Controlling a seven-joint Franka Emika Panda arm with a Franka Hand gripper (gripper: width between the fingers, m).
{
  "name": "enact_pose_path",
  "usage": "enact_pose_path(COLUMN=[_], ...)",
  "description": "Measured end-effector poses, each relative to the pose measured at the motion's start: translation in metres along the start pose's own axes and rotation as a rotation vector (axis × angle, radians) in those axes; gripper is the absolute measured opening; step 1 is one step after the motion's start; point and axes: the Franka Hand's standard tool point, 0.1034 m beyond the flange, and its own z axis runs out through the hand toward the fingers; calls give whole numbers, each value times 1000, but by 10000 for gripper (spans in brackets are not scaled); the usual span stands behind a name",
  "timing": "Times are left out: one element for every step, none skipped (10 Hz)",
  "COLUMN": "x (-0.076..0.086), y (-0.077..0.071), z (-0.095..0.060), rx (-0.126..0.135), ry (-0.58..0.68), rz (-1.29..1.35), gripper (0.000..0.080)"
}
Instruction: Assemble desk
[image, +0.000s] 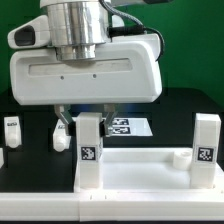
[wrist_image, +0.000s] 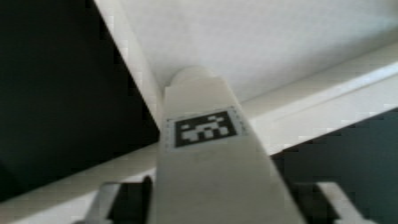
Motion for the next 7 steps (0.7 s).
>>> enact_pose_path(x=[0,0,0,0,-2,-2,-1], y=[1,1,1,0,-1,0,3], z=[0,0,0,0,0,1,0], rx=[-1,-1,-7,-19,-21,-5,18], ry=[0,1,3,8,6,-1,-16], rz=[63,138,304,498,744,992,1139], gripper=[283,284,284,284,284,284,284])
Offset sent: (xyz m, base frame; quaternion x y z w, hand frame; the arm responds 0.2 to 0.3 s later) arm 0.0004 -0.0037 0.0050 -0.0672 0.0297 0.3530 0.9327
